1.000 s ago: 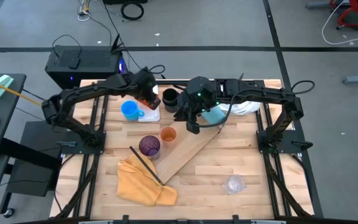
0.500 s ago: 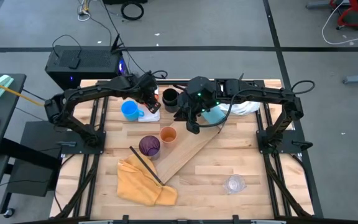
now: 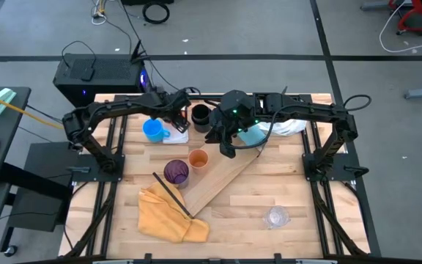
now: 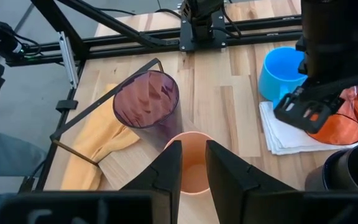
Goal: Stack small to large cups/mugs on shelf
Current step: Put the blue mug on the shelf
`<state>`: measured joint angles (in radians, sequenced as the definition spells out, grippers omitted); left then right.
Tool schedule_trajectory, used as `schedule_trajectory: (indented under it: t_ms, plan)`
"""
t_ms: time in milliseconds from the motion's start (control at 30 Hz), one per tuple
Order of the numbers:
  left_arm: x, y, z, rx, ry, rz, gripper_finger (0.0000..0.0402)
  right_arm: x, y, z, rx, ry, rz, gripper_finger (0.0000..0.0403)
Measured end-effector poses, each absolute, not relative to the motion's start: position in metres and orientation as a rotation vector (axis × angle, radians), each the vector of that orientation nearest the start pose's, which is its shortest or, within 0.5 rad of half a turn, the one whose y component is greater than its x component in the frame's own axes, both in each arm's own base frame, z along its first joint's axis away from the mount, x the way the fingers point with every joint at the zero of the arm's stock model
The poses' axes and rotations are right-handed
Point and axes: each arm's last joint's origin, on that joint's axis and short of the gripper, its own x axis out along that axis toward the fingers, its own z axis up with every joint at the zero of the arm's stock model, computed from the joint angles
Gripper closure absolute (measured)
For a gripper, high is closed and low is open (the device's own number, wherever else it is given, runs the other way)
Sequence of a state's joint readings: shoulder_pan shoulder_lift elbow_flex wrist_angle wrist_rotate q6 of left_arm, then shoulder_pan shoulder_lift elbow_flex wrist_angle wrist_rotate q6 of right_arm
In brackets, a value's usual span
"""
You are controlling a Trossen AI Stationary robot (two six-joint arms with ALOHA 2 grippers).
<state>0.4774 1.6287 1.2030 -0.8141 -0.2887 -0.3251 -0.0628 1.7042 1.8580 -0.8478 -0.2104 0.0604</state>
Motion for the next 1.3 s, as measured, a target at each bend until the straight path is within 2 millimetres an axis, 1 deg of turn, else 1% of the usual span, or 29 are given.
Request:
schedule_trajectory:
  t_ms: [267, 733, 1300]
  plan:
    - [0.2755, 0.1529, 0.2304, -0.361, 1.137, 0.9, 0.0214, 0.3616, -0.0167, 0.4005, 0.152, 0.692, 0.122, 0.0325]
    - [0.2824, 0.1444, 0.231, -0.355, 1.116, 0.859, 0.0215, 0.3616, -0.0168, 0.4005, 0.15, 0.692, 0.122, 0.0325]
    - [0.2827, 0.1452, 0.2313, -0.357, 1.109, 0.858, 0.0214, 0.3616, -0.0168, 0.4005, 0.15, 0.692, 0.122, 0.0325]
